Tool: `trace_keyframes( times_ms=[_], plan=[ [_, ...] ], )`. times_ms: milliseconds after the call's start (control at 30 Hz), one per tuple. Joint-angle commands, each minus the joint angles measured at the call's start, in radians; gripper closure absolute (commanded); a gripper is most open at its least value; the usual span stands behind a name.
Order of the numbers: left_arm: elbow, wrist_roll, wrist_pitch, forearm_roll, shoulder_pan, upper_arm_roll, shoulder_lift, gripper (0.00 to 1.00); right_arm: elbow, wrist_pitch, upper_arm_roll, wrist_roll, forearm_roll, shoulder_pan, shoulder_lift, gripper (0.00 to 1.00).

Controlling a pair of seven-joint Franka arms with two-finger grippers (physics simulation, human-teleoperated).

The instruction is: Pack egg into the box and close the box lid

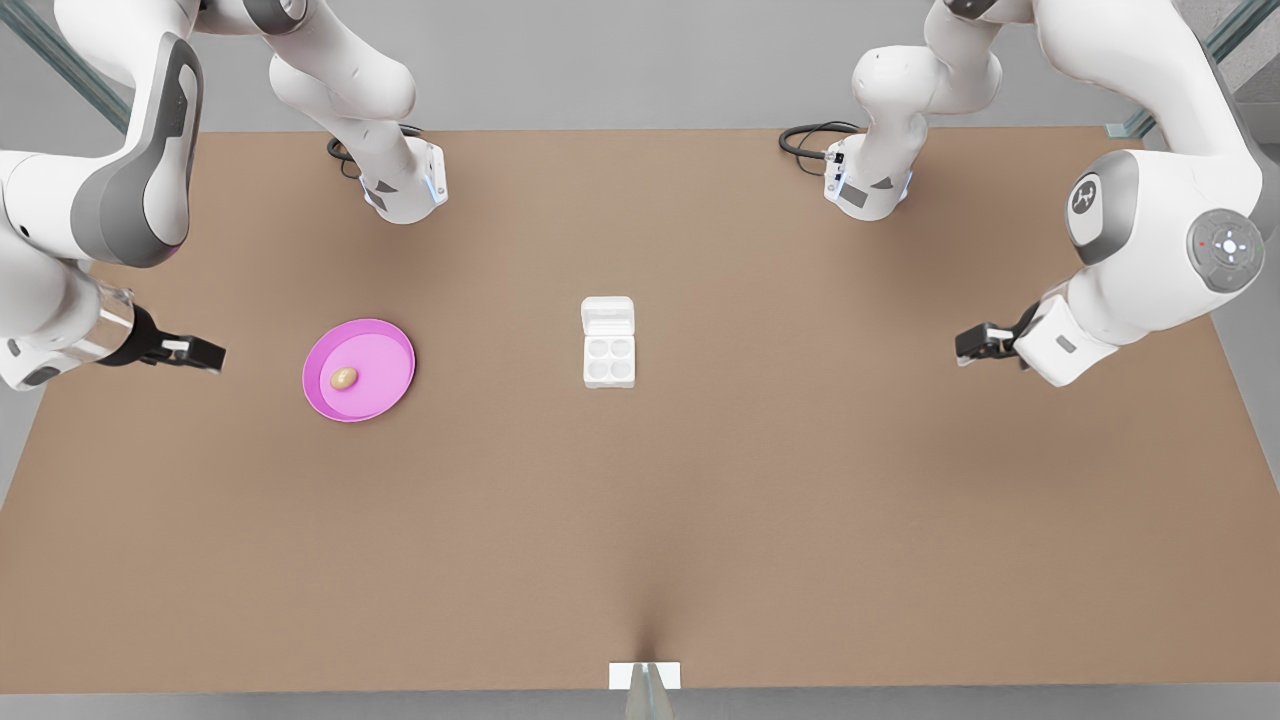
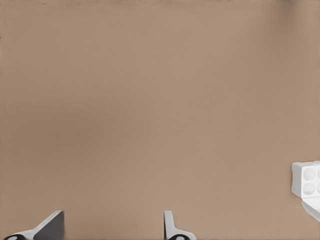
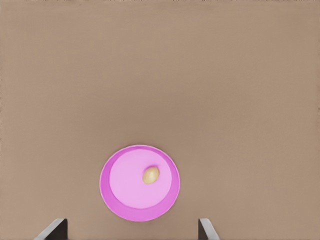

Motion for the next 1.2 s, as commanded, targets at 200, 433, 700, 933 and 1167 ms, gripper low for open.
trace_keyframes(
  times_ms=[200, 433, 700, 933, 1167],
  plan=[
    [0.004, -0.007, -0.089, -0.012, -0.001, -0.018, 0.068, 0.00, 0.010, 0.058, 0.021, 0.018, 0.040, 0.001, 0.083, 0.00],
    [0.012, 0.006, -0.087, -0.003, -0.001, -0.046, 0.068, 0.00, -0.558, 0.699, 0.065, -0.022, -0.045, 0.012, 0.060, 0.00],
    [0.010, -0.005, -0.090, -0.009, -0.001, -0.047, 0.070, 0.00, -0.826, 0.847, 0.065, -0.025, -0.045, 0.002, -0.053, 0.00],
    [0.010, -0.002, -0.089, -0.008, -0.001, -0.046, 0.076, 0.00, -0.754, 0.971, 0.059, -0.361, -0.062, -0.007, 0.145, 0.00],
    [0.010, -0.004, -0.089, -0.003, -0.001, -0.046, 0.077, 0.00, -0.768, 0.948, 0.059, -0.591, -0.055, -0.067, 0.114, 0.00]
  ],
)
